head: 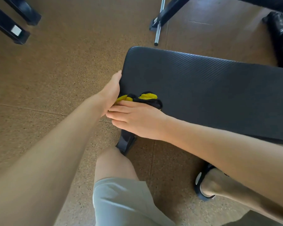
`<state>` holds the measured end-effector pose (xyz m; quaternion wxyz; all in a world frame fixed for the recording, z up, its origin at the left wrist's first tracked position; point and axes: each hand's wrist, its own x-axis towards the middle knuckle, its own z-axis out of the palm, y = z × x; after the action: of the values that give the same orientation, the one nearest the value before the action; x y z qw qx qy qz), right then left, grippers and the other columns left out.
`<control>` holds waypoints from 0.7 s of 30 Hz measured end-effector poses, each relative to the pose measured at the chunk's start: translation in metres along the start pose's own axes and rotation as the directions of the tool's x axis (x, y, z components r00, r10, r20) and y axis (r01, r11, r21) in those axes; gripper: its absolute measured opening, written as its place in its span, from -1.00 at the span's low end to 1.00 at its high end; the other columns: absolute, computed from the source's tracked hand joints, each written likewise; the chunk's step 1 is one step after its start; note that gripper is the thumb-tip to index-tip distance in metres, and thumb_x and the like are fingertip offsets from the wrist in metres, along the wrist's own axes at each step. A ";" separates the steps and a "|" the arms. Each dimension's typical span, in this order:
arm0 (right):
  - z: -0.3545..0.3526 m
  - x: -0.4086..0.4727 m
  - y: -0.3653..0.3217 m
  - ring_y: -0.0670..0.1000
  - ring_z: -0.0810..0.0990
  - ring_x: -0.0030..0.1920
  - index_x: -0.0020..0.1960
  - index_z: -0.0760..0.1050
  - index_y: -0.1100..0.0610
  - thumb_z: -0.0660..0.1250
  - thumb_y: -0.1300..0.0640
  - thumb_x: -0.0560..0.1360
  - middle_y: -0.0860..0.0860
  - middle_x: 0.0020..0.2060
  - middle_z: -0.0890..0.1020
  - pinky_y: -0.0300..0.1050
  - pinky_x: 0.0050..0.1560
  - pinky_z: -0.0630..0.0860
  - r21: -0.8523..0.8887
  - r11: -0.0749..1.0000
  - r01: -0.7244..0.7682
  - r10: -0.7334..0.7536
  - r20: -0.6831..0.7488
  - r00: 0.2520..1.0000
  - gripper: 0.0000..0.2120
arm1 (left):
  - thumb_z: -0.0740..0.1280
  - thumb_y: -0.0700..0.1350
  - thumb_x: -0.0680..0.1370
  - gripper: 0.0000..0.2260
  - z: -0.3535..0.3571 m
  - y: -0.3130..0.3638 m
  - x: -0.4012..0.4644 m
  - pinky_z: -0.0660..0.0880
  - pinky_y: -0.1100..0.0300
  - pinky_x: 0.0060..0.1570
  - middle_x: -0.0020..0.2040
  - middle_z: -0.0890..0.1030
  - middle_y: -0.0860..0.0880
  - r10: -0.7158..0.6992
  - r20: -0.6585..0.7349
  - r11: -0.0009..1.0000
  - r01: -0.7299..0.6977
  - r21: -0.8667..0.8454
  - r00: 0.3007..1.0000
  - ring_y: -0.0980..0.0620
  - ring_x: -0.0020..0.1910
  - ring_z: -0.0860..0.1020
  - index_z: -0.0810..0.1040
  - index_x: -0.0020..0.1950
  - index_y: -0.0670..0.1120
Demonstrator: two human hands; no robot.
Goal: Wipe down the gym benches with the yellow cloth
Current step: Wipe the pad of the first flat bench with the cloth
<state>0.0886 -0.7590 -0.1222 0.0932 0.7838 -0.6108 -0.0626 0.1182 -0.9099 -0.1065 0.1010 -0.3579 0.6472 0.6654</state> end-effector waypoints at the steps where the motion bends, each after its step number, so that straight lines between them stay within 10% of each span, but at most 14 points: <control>1: -0.001 -0.006 -0.002 0.17 0.32 0.52 0.29 0.56 0.21 0.08 0.29 0.65 0.13 0.47 0.45 0.10 0.53 0.20 0.021 1.000 -0.014 0.014 -0.006 1.000 -0.66 | -0.01 0.32 0.62 -0.44 0.001 -0.001 -0.001 0.48 -0.04 0.32 0.20 0.70 -0.01 -0.003 -0.012 1.000 0.003 -0.004 1.000 -0.04 0.21 0.65 0.61 0.32 0.06; 5: 0.000 -0.083 -0.002 0.15 0.30 0.53 0.40 0.50 0.18 0.27 0.29 0.64 0.10 0.53 0.37 0.11 0.54 0.25 0.039 0.995 -0.092 0.093 -0.029 0.995 -0.66 | -0.05 0.03 0.69 -0.58 0.020 0.005 -0.004 0.51 0.17 0.15 0.31 0.59 -0.01 0.084 -0.149 0.996 -0.088 -0.021 0.985 -0.01 0.28 0.55 0.46 0.43 0.06; 14: -0.014 -0.118 0.014 0.14 0.40 0.49 0.52 0.37 0.09 0.32 0.20 0.61 0.11 0.53 0.37 0.10 0.48 0.37 0.234 0.905 -0.354 0.361 0.014 0.933 -0.52 | -0.05 0.03 0.67 -0.56 0.038 -0.015 -0.015 0.40 -0.12 0.34 0.30 0.54 -0.05 0.276 -0.431 0.944 -0.160 0.287 0.859 -0.08 0.25 0.48 0.22 0.55 0.27; 21: 0.001 -0.028 0.071 0.16 0.48 0.42 0.41 0.52 0.15 0.19 0.13 0.67 0.12 0.43 0.51 0.07 0.45 0.35 0.409 0.478 -0.777 0.852 -0.002 0.523 -0.65 | -0.07 0.08 0.66 -0.56 0.040 -0.017 -0.013 0.41 -0.16 0.33 0.35 0.53 -0.08 0.284 -0.469 0.928 -0.116 0.355 0.836 -0.11 0.28 0.49 0.22 0.54 0.30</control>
<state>0.0142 -0.7485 -0.1082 0.0295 0.4009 -0.8972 0.1828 0.1242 -0.8656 -0.1158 -0.0904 -0.4307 0.7816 0.4420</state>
